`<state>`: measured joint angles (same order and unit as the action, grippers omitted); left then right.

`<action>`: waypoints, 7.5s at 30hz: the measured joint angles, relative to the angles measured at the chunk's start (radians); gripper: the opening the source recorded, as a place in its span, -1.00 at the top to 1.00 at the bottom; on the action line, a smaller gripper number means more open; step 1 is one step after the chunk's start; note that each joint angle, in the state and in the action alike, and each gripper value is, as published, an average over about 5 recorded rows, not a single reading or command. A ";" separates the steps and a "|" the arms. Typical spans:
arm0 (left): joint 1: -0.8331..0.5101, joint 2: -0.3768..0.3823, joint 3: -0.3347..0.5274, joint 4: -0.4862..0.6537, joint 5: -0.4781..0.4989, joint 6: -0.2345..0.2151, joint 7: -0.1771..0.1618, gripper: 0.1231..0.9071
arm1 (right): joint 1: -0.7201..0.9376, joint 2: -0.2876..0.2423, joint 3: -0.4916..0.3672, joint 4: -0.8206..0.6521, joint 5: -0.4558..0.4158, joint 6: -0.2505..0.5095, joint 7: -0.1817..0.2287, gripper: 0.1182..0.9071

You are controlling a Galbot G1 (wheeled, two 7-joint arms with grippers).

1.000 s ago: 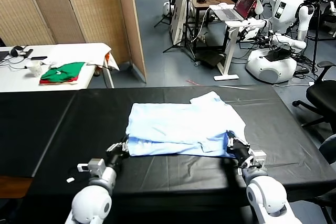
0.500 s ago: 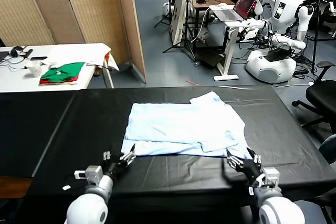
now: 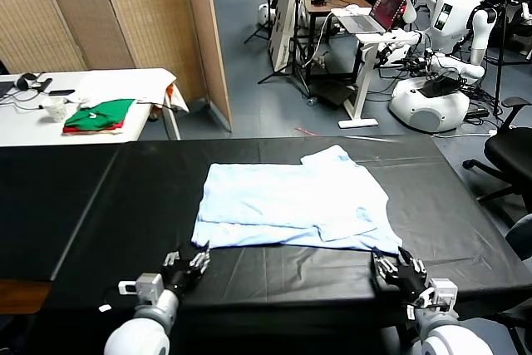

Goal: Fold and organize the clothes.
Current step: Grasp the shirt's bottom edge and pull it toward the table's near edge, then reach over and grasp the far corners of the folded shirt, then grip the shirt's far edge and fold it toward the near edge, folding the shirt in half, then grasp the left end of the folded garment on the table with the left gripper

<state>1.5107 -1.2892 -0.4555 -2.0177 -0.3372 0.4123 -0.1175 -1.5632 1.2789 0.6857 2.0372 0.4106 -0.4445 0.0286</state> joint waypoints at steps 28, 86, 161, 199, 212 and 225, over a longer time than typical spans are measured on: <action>0.352 -0.001 -0.140 -0.233 0.141 0.041 -0.080 0.94 | -0.131 -0.136 -0.064 0.220 0.028 -0.205 0.062 0.74; -0.625 0.332 0.142 0.422 -0.534 0.261 -0.089 -1.00 | 0.986 -0.080 -0.601 -0.648 0.183 -0.292 0.075 -0.97; -0.004 0.359 -0.128 -0.119 -0.205 0.240 -0.072 0.94 | 0.303 -0.290 -0.353 0.020 0.020 -0.292 0.075 0.94; -0.172 0.199 -0.101 0.055 -0.283 0.179 -0.037 -1.00 | 0.457 -0.034 -0.287 -0.209 0.046 -0.179 0.109 -1.00; -0.190 0.176 -0.082 0.117 -0.224 0.142 -0.033 -0.14 | 0.463 -0.006 -0.288 -0.265 0.014 -0.130 0.100 -0.02; -0.273 0.128 -0.050 0.197 -0.079 0.039 -0.004 0.94 | 0.426 0.039 -0.278 -0.263 -0.011 -0.045 0.118 0.91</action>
<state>1.2378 -1.1609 -0.5052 -1.8205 -0.4159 0.4511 -0.1211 -1.1370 1.3174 0.4079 1.7745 0.3994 -0.4900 0.1466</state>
